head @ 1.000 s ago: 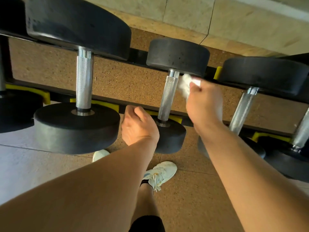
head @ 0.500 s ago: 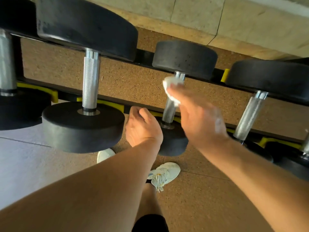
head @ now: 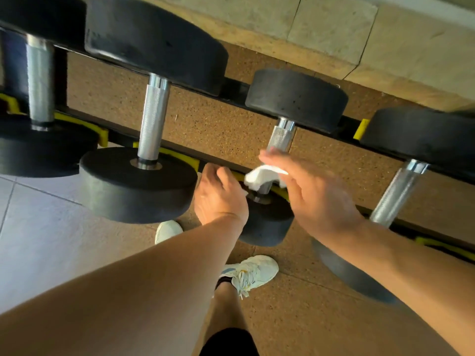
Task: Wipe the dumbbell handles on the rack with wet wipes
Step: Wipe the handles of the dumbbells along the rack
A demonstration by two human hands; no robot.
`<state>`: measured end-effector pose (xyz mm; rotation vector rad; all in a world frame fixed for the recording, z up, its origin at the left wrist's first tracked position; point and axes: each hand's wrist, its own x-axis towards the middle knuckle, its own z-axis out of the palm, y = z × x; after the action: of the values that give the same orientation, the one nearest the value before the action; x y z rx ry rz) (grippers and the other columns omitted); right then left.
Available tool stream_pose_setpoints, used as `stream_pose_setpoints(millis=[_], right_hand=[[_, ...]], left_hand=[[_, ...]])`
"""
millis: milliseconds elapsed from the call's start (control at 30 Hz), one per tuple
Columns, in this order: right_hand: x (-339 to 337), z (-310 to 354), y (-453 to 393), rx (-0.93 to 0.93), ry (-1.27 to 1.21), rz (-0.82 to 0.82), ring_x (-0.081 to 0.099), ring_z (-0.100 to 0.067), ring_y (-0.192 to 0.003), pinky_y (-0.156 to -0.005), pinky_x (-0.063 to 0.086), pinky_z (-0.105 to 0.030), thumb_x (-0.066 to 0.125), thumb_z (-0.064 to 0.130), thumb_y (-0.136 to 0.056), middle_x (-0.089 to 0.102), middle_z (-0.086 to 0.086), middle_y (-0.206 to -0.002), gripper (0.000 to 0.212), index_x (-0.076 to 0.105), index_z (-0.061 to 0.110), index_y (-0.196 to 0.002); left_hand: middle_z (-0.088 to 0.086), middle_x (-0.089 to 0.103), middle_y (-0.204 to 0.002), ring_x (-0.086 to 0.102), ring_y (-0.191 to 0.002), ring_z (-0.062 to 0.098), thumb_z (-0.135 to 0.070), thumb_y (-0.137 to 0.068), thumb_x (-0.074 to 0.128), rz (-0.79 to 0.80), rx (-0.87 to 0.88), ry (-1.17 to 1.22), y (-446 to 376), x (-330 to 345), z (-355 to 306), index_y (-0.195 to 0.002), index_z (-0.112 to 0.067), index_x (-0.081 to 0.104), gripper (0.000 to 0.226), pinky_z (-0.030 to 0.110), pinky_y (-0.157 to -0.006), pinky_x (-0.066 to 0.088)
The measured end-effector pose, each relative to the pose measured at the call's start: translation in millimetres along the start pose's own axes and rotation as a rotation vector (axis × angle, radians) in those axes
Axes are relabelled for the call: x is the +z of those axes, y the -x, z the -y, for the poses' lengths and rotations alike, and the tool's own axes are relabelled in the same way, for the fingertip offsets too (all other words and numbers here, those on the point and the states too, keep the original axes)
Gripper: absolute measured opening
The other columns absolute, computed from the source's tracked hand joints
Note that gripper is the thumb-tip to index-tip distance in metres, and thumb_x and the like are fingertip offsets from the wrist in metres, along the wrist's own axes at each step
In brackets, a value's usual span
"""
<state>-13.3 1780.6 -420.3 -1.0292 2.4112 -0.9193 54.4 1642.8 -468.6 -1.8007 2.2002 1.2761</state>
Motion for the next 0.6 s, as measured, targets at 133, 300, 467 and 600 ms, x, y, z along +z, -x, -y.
stream_pose_setpoints(millis=[133, 300, 467, 600], right_hand=[[-0.5, -19.9, -49.6, -0.409, 0.474, 0.105, 0.044, -0.031, -0.139, -0.118, 0.031, -0.043, 0.032, 0.001, -0.101, 0.056, -0.017, -0.140, 0.042, 0.060, 0.001, -0.132], [9.5, -45.1, -42.0, -0.233, 0.566, 0.280, 0.045, -0.029, -0.139, -0.118, 0.032, -0.045, 0.039, 0.002, -0.092, 0.058, -0.014, -0.139, 0.045, 0.064, 0.008, -0.129], [20.8, -7.8, 10.9, 0.131, 0.100, 0.364, 0.039, -0.007, -0.141, -0.119, 0.028, -0.030, 0.050, 0.010, -0.101, 0.047, 0.010, -0.149, 0.037, 0.064, 0.030, -0.129], [36.4, 32.5, 24.8, 0.464, 0.008, 0.214, 0.065, -0.006, -0.111, -0.089, 0.053, -0.033, 0.043, 0.023, -0.104, 0.070, 0.016, -0.121, 0.033, 0.064, 0.037, -0.125]], left_hand=[[0.002, 0.060, -0.090, 0.049, -0.083, 0.023, -0.026, -0.098, 0.033, -0.009, -0.013, 0.002, 1.1, 0.0, -1.6, -0.091, -0.020, 0.062, 0.030, 0.035, -0.077, 0.033], [0.004, 0.061, -0.092, 0.049, -0.085, 0.025, -0.028, -0.099, 0.034, 0.001, -0.008, 0.011, -1.6, 0.3, 0.2, -0.094, -0.019, 0.063, 0.031, 0.037, -0.078, 0.037], [0.003, 0.056, -0.083, 0.046, -0.080, 0.028, -0.027, -0.098, 0.035, 0.022, -0.002, -0.024, -2.7, -1.7, -0.5, -0.087, -0.018, 0.058, 0.027, 0.036, -0.073, 0.031], [0.010, 0.059, -0.093, 0.053, -0.090, 0.033, -0.028, -0.100, 0.034, 0.078, -0.051, 0.026, -1.8, -2.6, 0.5, -0.093, -0.019, 0.055, 0.024, 0.034, -0.073, 0.028]])
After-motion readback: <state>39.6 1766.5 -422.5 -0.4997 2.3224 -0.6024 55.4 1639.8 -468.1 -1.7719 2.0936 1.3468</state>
